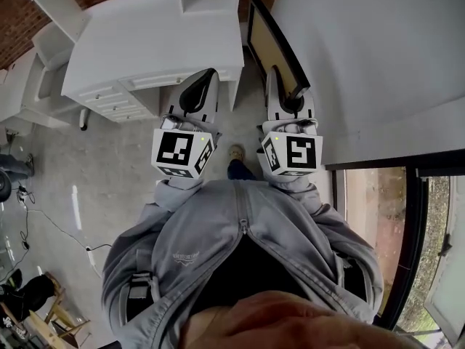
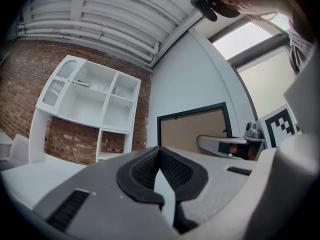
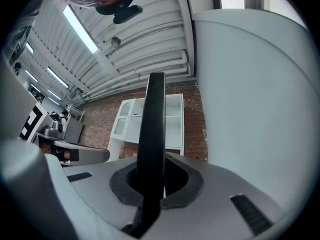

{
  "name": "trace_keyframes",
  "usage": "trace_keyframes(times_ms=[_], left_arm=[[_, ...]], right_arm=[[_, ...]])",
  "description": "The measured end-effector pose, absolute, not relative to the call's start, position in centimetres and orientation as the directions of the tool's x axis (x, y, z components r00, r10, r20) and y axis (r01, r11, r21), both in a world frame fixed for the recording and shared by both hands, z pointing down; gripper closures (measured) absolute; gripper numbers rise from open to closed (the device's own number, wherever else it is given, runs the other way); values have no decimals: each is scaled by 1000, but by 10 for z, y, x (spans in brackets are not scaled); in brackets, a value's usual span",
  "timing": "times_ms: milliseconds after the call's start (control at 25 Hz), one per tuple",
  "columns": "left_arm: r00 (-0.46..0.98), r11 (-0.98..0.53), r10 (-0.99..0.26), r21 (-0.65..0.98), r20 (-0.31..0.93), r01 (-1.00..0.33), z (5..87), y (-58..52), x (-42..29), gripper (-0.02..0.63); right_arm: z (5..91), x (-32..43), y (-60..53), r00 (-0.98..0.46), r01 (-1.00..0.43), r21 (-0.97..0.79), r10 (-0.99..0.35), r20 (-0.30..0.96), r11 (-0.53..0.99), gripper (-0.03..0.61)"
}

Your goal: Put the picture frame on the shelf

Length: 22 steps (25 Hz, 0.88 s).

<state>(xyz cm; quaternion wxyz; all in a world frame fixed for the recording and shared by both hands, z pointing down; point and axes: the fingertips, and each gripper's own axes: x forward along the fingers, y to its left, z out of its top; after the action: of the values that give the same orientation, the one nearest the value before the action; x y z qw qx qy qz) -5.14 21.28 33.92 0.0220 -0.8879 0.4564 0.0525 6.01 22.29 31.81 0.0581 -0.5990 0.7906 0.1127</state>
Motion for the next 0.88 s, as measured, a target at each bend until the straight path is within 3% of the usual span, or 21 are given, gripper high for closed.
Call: trace_keyframes(times_ms=[880], left_arm=[[477, -481, -870, 3, -126, -877, 322, 51, 5, 606]], right_arm=[[314, 124, 49, -377, -926, 95, -899, -222, 364, 545]])
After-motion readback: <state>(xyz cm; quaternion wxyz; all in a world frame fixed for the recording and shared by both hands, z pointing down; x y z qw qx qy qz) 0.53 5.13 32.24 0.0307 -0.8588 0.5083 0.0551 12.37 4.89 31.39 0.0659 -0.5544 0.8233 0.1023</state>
